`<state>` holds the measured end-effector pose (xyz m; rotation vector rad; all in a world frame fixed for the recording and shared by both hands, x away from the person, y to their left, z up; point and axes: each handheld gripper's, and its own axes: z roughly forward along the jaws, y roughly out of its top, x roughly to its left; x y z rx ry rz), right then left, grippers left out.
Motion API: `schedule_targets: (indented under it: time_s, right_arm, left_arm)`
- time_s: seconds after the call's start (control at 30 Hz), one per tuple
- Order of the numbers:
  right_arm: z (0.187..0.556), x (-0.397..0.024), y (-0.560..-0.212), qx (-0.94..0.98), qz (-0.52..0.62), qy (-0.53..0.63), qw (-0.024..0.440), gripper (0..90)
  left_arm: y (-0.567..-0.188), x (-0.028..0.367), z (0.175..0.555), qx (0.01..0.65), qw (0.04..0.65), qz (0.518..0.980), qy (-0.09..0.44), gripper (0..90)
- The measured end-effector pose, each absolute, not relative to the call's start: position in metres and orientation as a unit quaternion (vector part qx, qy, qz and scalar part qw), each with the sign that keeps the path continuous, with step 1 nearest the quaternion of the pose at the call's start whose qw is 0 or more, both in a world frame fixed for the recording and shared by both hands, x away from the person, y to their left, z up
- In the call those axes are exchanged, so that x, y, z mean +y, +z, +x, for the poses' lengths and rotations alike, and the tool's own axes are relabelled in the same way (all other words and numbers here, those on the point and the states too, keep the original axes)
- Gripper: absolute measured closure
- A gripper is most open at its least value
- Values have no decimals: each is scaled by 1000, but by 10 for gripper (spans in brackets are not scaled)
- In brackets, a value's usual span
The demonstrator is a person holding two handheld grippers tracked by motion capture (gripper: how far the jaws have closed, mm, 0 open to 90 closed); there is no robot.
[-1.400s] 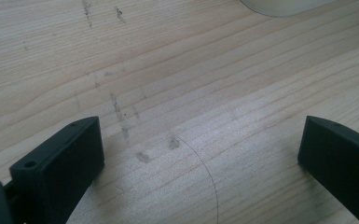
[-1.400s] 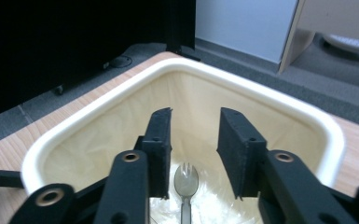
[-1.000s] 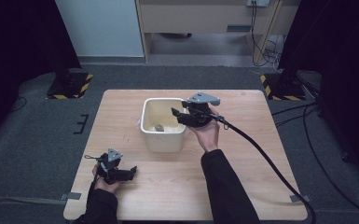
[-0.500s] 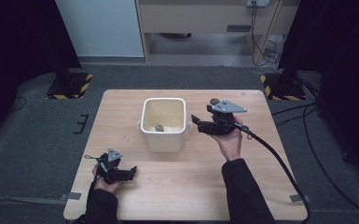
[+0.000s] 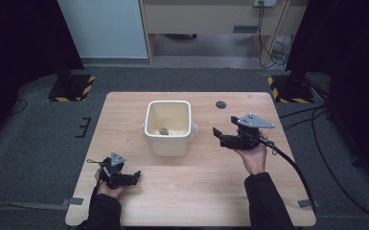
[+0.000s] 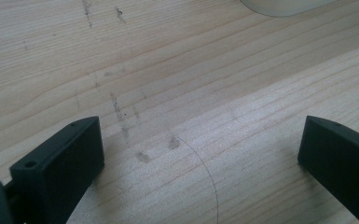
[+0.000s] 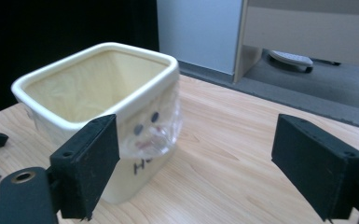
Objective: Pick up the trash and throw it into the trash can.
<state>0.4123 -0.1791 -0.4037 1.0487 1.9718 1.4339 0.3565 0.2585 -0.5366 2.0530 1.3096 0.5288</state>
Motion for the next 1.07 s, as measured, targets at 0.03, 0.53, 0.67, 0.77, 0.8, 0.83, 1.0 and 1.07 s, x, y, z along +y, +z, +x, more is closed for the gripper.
schedule_targets:
  time_s: [0.03,0.53,0.67,0.77,0.8,0.83,1.0,1.07]
  right_arm:
    - [409,-187,-407,720,389,521,243,124]
    - [385,-241,-465,727,452,463,231,66]
    - [380,-254,-484,728,471,447,220,64]
    - [378,-264,-495,733,483,427,218,59]
    - [378,-267,-497,736,488,415,220,55]
    - [377,-271,-501,737,491,408,222,55]
    - [372,-283,-514,740,509,381,219,53]
    - [370,-290,-521,739,524,364,215,52]
  left_arm:
    - [-537,258,356,498,319,781,201,0]
    - [-537,258,356,499,319,780,202,0]
    - [-537,258,356,499,319,780,202,0]
    - [-537,258,356,499,319,780,202,0]
    - [-537,258,356,499,319,780,202,0]
    - [-537,258,356,499,319,780,202,0]
    - [-537,258,356,499,319,780,202,0]
    - [-537,258,356,499,319,780,202,0]
